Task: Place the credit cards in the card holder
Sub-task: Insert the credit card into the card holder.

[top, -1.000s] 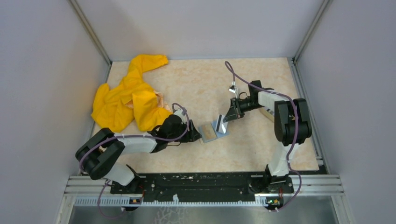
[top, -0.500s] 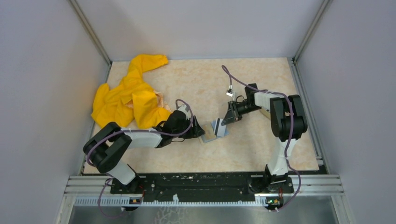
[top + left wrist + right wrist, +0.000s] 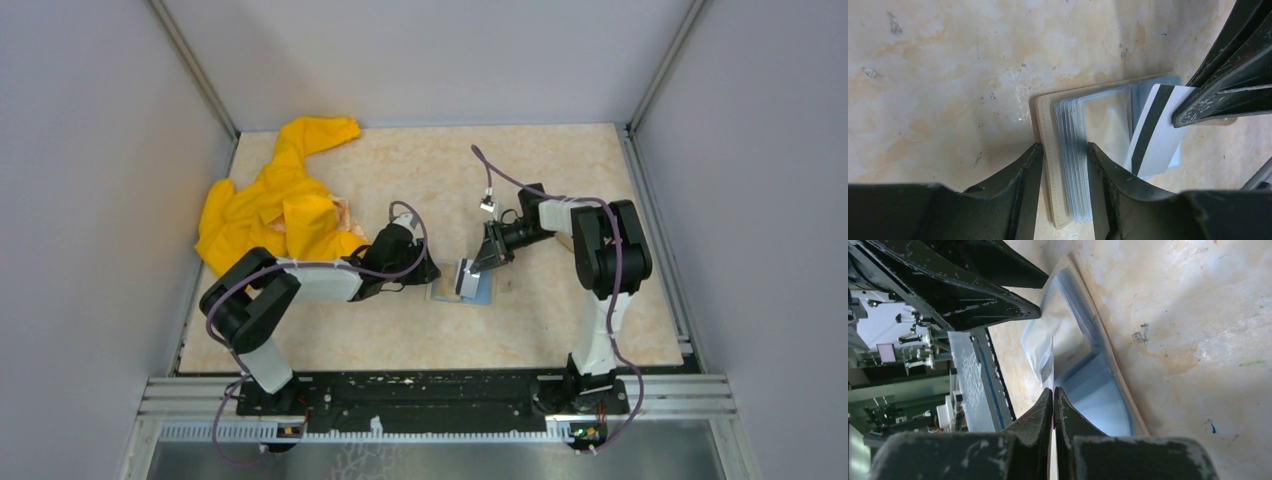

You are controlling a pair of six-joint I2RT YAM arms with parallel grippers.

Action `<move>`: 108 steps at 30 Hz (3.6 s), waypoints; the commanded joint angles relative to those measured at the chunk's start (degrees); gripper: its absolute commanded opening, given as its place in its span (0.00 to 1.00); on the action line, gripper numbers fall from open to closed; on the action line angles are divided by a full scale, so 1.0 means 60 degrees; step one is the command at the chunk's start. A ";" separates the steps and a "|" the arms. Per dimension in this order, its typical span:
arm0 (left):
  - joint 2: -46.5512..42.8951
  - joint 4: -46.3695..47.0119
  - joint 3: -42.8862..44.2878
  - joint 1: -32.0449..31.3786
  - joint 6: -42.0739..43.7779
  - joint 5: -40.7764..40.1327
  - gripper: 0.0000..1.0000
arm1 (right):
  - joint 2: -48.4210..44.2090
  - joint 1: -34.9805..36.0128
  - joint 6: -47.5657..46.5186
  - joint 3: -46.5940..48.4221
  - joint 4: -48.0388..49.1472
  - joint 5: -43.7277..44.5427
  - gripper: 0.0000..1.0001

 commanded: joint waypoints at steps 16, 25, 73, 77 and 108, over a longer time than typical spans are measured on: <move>-0.1627 -0.0443 -0.0743 0.0168 0.1452 0.0306 0.45 | -0.1330 -0.0431 0.3183 -0.1578 0.2416 0.1444 0.00; -0.2568 0.0672 -0.1133 0.0168 0.1395 0.1755 0.39 | -0.1700 -0.0745 0.3516 -0.1920 0.2732 0.1961 0.00; -0.0307 0.0639 -0.0799 0.0152 0.0919 0.1966 0.09 | -0.0819 0.0136 0.3479 -0.2150 0.3027 0.1338 0.00; -0.0321 0.0675 -0.0786 0.0153 0.0970 0.1992 0.09 | -0.0646 0.0273 0.3472 -0.2059 0.2924 0.1319 0.00; -0.0313 0.0611 -0.0583 0.0153 0.1213 0.2109 0.10 | -0.0938 0.0248 0.5244 -0.2132 0.2973 0.2575 0.00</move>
